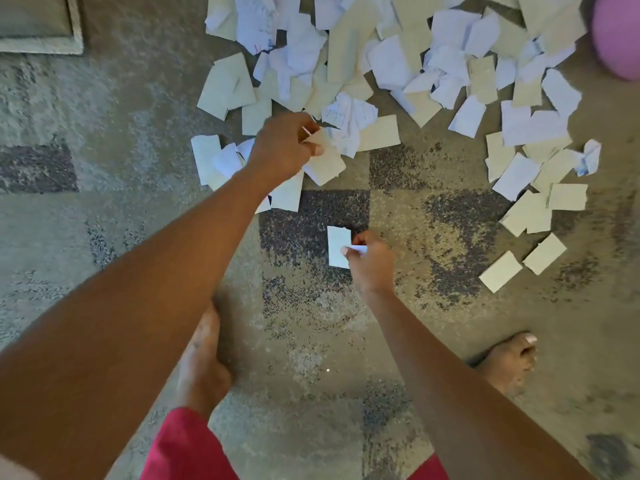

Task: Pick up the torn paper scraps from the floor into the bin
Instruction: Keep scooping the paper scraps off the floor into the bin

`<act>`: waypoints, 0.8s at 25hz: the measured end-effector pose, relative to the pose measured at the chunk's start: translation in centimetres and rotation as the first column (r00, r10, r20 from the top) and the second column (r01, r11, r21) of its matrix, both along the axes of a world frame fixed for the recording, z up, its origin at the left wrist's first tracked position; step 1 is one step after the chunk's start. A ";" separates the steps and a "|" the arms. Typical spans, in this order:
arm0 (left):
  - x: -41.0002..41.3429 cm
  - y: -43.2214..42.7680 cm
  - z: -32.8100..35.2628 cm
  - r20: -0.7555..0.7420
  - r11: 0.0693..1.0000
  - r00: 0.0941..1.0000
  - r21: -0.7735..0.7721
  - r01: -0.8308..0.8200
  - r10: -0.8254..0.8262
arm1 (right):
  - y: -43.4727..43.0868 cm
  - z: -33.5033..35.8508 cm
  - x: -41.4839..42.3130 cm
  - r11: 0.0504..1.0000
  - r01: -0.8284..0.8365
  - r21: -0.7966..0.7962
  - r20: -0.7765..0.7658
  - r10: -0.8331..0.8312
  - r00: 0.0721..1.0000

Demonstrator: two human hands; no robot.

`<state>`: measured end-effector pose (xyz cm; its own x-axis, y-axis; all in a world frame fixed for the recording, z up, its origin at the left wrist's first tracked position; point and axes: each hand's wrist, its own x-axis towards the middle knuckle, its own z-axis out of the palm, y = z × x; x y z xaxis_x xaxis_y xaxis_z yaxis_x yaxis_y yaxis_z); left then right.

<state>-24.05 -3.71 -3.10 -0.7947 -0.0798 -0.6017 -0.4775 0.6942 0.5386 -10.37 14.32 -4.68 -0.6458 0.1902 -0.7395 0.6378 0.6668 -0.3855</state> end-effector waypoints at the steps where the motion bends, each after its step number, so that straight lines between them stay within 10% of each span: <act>1: -0.5 -1.4 0.2 0.001 0.999 0.999 0.032 -0.039 0.038 | 0.2 0.3 -0.9 0.998 0.059 -0.019 -0.017 -0.059 0.998; 4: 0.7 -6.8 -0.7 0.098 0.966 0.970 0.109 -0.233 0.223 | 0.1 1.0 -4.9 0.984 0.161 -0.079 -0.065 -0.166 0.984; 8: 4.4 -11.9 -2.4 0.192 0.897 0.880 -0.176 -0.406 0.436 | -1.9 0.2 -12.3 0.999 -0.019 -0.043 -0.217 0.010 0.976; 12: 4.7 -10.9 -1.4 0.111 0.899 0.933 -0.325 -0.292 0.343 | -3.7 -0.9 -17.8 0.952 -0.197 0.235 -0.160 0.238 0.958; 20: 6.3 -5.3 -2.1 0.027 0.901 0.926 -0.242 -0.360 0.377 | -5.8 -1.4 -13.7 0.870 -0.428 0.245 -0.188 0.476 0.859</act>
